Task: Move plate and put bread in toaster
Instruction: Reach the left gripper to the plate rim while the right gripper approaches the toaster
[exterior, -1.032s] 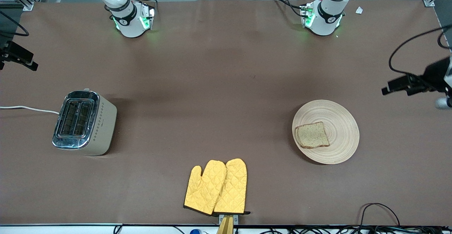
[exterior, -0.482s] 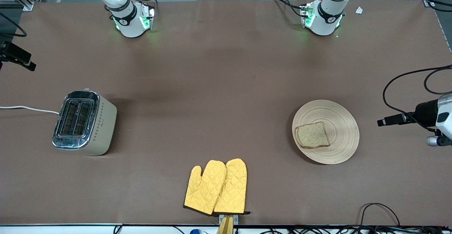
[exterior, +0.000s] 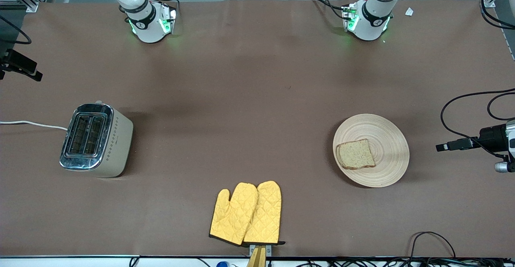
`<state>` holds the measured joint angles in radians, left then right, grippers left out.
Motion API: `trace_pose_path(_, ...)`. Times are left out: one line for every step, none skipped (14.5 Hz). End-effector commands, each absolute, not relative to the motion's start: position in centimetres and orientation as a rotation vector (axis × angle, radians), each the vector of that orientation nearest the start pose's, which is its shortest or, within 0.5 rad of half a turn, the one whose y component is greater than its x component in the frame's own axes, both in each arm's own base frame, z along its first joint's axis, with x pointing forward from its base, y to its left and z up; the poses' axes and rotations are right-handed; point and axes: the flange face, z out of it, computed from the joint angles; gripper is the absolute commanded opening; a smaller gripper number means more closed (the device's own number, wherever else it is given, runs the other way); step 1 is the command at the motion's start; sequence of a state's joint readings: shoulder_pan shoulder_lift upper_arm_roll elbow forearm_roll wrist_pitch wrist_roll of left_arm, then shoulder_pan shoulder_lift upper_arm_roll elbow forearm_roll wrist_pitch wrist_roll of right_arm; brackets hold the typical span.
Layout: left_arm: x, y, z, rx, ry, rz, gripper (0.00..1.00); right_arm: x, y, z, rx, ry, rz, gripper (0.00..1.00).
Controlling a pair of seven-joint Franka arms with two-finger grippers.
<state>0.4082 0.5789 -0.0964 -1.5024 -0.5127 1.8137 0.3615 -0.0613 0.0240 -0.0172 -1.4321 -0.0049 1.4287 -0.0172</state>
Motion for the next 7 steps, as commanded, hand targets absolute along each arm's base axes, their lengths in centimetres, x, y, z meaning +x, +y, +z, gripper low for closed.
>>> trace_pose_path(65.8, 19.3, 27.6, 2.454, 0.096, -0.058, 1.00, 54.7, -4.3, 66.2, -3.108, 0.073, 0.038, 1.00)
trace_pose_path(65.6, 20.1, 26.1, 2.414, 0.074, -0.030, 0.99, 54.7, -4.3, 66.2, -3.101, 0.076, 0.039, 1.00)
trace_pose_path(65.3, 20.6, 24.5, 2.363, 0.069, 0.000, 0.98, 54.6, -4.3, 66.2, -3.099, 0.073, 0.041, 1.00)
trace_pose_path(65.1, 21.2, 23.6, 2.333, 0.067, 0.024, 0.95, 54.6, -4.2, 66.1, -3.099, 0.057, 0.046, 1.00)
trace_pose_path(65.0, 21.3, 22.5, 2.302, 0.068, 0.036, 0.92, 54.6, -4.1, 66.1, -3.099, 0.045, 0.050, 1.00)
trace_pose_path(64.8, 21.4, 21.7, 2.279, 0.070, 0.045, 0.88, 54.6, -4.1, 66.1, -3.099, 0.044, 0.053, 0.99)
trace_pose_path(64.6, 21.6, 20.4, 2.251, 0.071, 0.050, 0.84, 54.6, -4.1, 66.1, -3.099, 0.044, 0.053, 0.98)
